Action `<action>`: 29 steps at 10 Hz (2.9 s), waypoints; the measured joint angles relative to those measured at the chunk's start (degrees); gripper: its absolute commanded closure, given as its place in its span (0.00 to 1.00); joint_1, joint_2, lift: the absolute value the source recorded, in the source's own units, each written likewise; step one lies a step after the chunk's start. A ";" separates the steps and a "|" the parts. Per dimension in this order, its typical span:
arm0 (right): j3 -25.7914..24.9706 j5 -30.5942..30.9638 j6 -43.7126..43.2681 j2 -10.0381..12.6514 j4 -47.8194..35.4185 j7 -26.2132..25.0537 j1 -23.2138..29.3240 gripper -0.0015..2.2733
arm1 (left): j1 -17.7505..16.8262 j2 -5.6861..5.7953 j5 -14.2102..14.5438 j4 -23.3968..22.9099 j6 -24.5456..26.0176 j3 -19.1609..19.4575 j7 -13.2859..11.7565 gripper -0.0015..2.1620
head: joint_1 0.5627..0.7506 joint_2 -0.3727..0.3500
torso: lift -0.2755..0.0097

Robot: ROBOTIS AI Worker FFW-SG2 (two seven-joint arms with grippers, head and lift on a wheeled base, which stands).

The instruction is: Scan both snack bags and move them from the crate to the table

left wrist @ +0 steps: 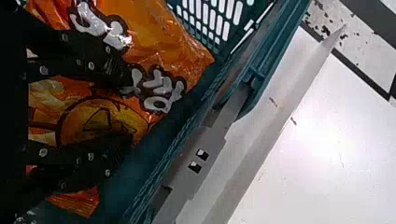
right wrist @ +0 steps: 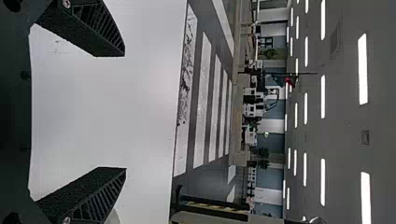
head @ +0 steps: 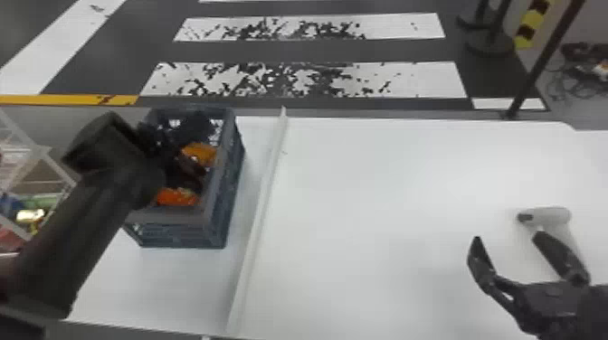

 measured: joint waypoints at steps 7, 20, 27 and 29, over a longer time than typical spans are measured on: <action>-0.94 -0.45 -0.39 0.01 0.57 0.03 0.15 0.02 | 5.82 0.59 6.49 -10.61 0.38 10.42 -1.33 0.98 | 0.70 0.60 | 0.66; -0.50 -0.45 0.46 0.06 0.24 0.06 -0.11 0.02 | 10.22 4.98 14.50 -25.53 6.73 21.29 -9.69 0.98 | 0.70 0.64 | 0.66; -0.36 -0.45 0.50 0.09 -0.14 0.09 0.06 0.02 | 14.28 4.89 34.96 -20.60 2.13 34.50 -14.85 0.98 | 0.70 0.67 | 0.66; -0.27 -0.45 0.50 0.09 -0.23 0.09 0.11 0.02 | 15.63 4.72 40.74 -21.63 2.21 37.02 -15.36 0.98 | 0.70 0.67 | 0.66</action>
